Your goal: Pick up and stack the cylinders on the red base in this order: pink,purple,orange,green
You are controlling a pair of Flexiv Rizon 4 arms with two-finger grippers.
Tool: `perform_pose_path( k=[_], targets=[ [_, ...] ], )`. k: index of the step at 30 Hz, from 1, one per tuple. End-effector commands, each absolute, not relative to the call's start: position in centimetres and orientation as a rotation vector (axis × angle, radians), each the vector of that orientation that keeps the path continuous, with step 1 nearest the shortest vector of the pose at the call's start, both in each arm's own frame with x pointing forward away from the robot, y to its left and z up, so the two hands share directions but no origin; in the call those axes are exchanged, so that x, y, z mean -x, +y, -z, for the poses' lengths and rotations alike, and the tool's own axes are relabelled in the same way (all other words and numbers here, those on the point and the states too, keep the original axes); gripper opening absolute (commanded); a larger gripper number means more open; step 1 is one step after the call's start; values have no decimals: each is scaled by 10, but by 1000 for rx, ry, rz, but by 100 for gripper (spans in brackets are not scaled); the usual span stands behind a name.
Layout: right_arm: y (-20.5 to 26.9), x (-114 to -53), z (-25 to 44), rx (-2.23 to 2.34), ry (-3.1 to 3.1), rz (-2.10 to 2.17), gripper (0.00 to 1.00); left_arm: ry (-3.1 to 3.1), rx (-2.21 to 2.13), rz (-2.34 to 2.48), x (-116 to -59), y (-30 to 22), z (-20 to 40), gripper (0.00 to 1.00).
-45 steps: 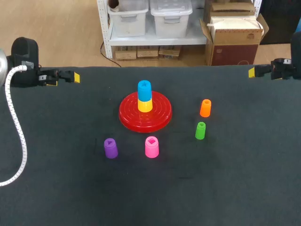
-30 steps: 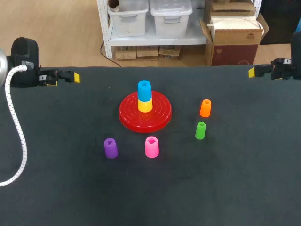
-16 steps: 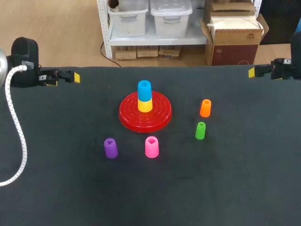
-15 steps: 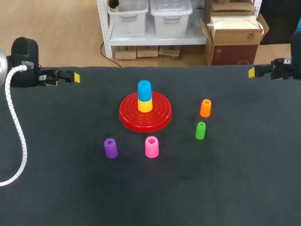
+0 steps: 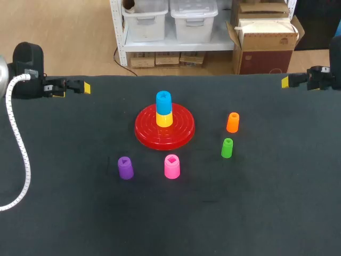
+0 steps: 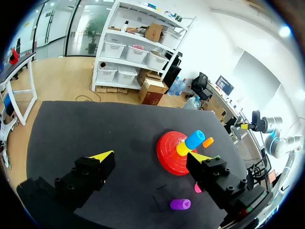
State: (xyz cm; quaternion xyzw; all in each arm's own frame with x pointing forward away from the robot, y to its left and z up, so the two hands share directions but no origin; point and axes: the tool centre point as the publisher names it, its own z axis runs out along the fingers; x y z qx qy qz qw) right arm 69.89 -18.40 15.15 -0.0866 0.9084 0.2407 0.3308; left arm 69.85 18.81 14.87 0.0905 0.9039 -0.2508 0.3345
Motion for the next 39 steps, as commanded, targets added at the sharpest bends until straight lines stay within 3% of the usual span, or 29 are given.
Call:
perform_pose_path(
  k=[1, 32, 39],
  targets=[
    [-185, -699, -151, 230, 2374, -633, 100, 2370, -232, 642, -699, 186, -150, 100],
    [-185, -699, -151, 230, 2374, -633, 100, 2370, -232, 642, -699, 186, -150, 100],
    [-185, -699, -151, 230, 2374, -633, 100, 2034, -851, 944, -686, 188, -172, 100]
  ],
)
